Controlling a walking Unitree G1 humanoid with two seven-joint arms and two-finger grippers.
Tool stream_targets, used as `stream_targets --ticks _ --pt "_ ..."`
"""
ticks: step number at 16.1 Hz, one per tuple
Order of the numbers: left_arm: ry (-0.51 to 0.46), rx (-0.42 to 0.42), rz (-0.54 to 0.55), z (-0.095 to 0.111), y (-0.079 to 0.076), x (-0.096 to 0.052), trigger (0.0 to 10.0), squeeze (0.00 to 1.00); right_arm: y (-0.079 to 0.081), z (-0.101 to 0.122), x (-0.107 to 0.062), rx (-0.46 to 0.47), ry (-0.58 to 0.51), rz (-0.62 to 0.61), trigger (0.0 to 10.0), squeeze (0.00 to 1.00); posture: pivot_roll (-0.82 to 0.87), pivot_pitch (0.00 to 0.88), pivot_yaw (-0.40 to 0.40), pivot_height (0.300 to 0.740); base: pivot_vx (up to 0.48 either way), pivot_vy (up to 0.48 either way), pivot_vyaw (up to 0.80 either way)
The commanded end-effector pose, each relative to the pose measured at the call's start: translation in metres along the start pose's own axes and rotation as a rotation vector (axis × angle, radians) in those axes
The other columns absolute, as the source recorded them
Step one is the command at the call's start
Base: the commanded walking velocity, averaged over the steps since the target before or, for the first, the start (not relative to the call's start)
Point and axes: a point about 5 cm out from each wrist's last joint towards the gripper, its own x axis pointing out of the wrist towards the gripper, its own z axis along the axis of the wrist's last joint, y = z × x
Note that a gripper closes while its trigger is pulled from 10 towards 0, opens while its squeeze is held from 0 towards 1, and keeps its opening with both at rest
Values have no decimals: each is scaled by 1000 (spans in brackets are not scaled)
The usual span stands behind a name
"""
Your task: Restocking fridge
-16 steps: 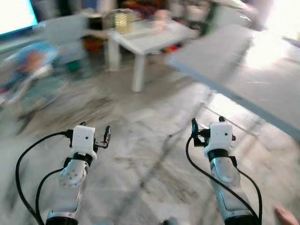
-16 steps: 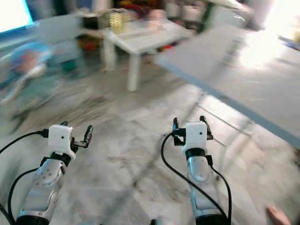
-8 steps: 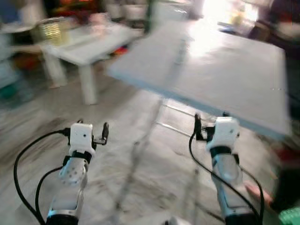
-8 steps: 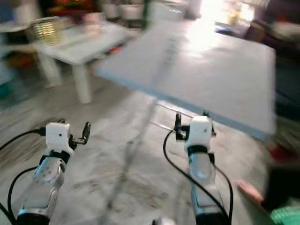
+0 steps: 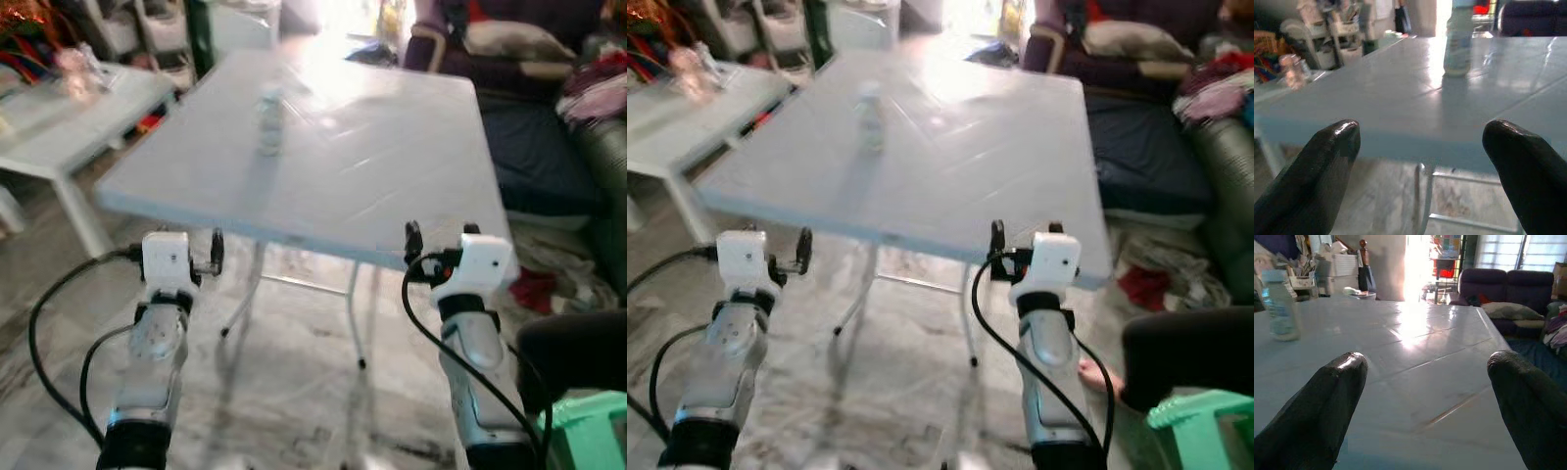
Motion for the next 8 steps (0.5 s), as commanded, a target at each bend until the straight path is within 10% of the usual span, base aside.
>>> stream_targets --ticks 1,8 --pt "16 -11 -2 -2 -4 1 10000 0 -4 3 2 -18 6 -13 10000 0 61 24 -38 740 480 0 0" --pt "2 -10 49 4 6 0 10000 0 -6 -1 1 -47 1 -4 10000 0 60 60 -43 740 425 99 0"
